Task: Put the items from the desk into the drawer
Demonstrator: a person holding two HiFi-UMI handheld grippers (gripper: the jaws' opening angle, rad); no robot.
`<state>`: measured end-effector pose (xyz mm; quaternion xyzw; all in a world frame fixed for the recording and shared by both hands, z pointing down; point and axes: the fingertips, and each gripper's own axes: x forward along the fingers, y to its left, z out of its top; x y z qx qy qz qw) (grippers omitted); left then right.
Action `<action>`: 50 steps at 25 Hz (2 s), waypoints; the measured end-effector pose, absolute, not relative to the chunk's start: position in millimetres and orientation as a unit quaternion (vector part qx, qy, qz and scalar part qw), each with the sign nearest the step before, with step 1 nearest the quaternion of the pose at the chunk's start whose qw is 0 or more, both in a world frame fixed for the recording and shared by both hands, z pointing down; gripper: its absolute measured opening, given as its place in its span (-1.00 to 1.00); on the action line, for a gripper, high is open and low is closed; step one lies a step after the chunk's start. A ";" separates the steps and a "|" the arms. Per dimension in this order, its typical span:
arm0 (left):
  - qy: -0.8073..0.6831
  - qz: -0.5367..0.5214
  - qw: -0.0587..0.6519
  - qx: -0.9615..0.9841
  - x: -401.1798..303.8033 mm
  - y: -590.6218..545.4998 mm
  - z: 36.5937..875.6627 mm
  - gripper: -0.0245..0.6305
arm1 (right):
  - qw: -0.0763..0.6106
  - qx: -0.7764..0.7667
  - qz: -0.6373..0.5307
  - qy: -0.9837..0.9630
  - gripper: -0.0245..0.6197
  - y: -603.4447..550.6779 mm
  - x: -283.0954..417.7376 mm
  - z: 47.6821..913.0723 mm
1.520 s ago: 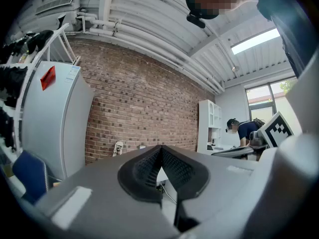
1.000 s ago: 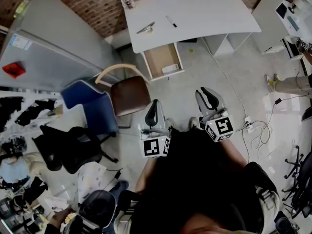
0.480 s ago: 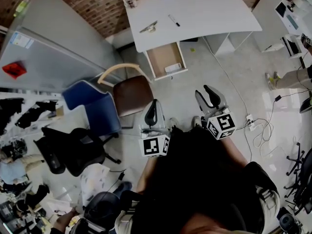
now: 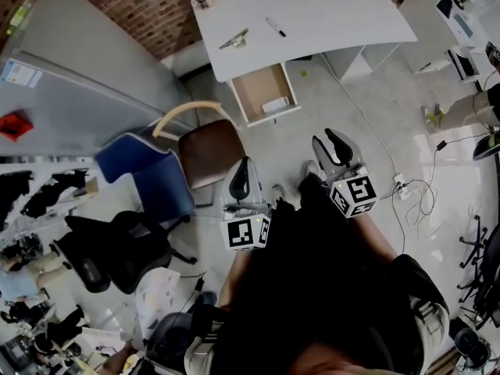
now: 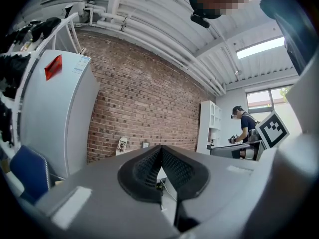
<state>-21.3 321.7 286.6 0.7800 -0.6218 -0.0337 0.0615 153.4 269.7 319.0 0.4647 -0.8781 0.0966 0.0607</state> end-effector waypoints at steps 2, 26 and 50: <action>-0.623 -0.034 0.063 0.779 -21.1 313.3 286.3 -0.89 | 0.060 0.466 0.097 -0.877 -0.48 259.6 155.0 318.9; -0.683 -0.025 0.048 0.729 33.1 119.3 258.2 -0.89 | 0.072 0.404 0.103 -0.906 -0.48 36.8 204.1 328.7; -0.666 -0.033 0.079 0.741 0.6 -28.1 273.1 -0.89 | 0.186 0.393 0.171 -0.884 -0.48 -127.8 154.9 432.1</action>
